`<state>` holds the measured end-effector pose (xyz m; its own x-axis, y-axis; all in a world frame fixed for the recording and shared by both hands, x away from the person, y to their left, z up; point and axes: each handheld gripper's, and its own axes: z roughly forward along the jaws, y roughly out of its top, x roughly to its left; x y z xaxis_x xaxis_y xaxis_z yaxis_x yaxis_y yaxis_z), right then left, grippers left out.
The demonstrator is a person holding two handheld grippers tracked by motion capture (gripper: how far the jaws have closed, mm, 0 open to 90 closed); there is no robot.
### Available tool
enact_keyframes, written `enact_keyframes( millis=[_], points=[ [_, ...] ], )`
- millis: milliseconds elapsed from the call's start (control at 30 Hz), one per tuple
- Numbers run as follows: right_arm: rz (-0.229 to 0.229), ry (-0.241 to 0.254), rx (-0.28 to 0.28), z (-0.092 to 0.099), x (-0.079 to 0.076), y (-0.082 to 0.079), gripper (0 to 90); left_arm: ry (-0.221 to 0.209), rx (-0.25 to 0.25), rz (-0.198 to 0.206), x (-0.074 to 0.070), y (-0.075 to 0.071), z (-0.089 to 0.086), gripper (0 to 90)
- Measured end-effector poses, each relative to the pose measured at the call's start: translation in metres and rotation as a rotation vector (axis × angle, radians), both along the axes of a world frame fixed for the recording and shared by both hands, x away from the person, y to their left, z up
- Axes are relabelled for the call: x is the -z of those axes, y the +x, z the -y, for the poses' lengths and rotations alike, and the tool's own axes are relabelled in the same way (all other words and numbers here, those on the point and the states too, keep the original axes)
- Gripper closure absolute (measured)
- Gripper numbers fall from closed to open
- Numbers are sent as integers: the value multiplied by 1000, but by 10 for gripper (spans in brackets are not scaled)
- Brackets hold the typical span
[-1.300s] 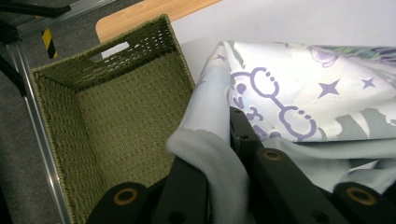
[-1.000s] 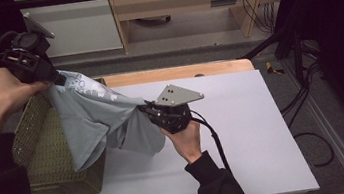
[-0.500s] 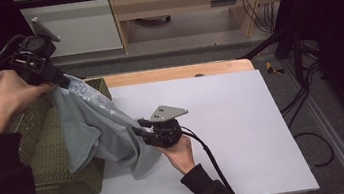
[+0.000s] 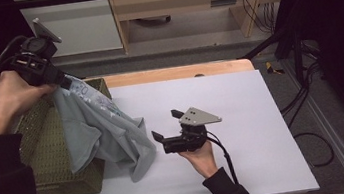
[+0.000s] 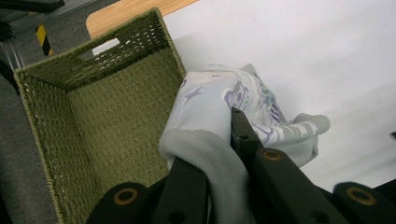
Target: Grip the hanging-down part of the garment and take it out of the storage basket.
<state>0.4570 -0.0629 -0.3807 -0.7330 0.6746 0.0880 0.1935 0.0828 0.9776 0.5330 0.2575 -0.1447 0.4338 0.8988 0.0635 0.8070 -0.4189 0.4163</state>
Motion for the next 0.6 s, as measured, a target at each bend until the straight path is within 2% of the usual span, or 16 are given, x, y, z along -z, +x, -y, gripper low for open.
enact_keyframes(
  millis=[233, 300, 467, 600],
  points=[
    [55, 15, 102, 38, -1, -9, 51, -3, -2, -12, 0, 1, -1, 854],
    [59, 24, 118, 48, 0, -12, 51, -3, -4, -14, 1, 2, 0, 854],
    [69, 11, 164, 69, 5, -19, 38, 3, -3, -25, 4, 5, 3, 854],
    [62, 13, 194, 87, 12, -25, 29, 5, -6, -31, 5, 6, 6, 854]
  ],
)
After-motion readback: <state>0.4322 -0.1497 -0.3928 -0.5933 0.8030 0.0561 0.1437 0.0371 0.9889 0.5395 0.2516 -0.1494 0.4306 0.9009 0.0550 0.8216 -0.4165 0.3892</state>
